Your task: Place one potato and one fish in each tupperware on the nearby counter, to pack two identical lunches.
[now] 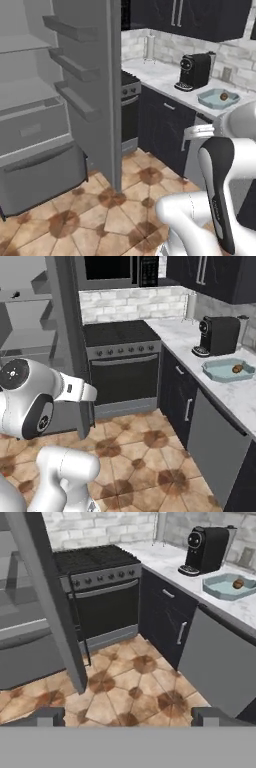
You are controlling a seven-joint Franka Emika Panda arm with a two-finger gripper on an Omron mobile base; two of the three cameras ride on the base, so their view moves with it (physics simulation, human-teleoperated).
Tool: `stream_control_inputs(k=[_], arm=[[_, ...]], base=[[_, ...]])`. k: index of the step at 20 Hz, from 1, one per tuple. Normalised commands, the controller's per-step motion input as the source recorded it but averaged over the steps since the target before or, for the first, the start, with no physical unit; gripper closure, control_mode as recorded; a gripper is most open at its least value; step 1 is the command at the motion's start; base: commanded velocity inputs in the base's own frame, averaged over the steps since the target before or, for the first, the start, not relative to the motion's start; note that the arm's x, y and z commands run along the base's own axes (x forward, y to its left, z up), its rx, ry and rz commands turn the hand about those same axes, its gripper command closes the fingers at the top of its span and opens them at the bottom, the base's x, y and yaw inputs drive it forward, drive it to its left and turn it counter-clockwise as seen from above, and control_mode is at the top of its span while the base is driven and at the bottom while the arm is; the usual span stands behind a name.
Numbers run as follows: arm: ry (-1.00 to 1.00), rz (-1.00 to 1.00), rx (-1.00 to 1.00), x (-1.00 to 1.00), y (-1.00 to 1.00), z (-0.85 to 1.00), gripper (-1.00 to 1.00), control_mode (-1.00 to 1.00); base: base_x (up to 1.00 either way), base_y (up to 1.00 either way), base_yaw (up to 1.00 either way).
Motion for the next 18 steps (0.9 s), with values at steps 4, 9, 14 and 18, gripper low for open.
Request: stream_control_inputs(k=[4,9,14,18], arm=[[0.0,0.0,0.0,0.0,0.0,0.0,-1.0,1.0],[0.0,0.0,0.0,0.0,0.0,0.0,-1.0,1.0],[0.0,0.0,0.0,0.0,0.0,0.0,-1.0,1.0],[0.0,0.0,0.0,0.0,0.0,0.0,-1.0,1.0]], base=[[-0.82,0.46,0.34],[-0.68,0.64,0.31],[-0.23,0.91,0.22],[0.09,1.0,0.1]])
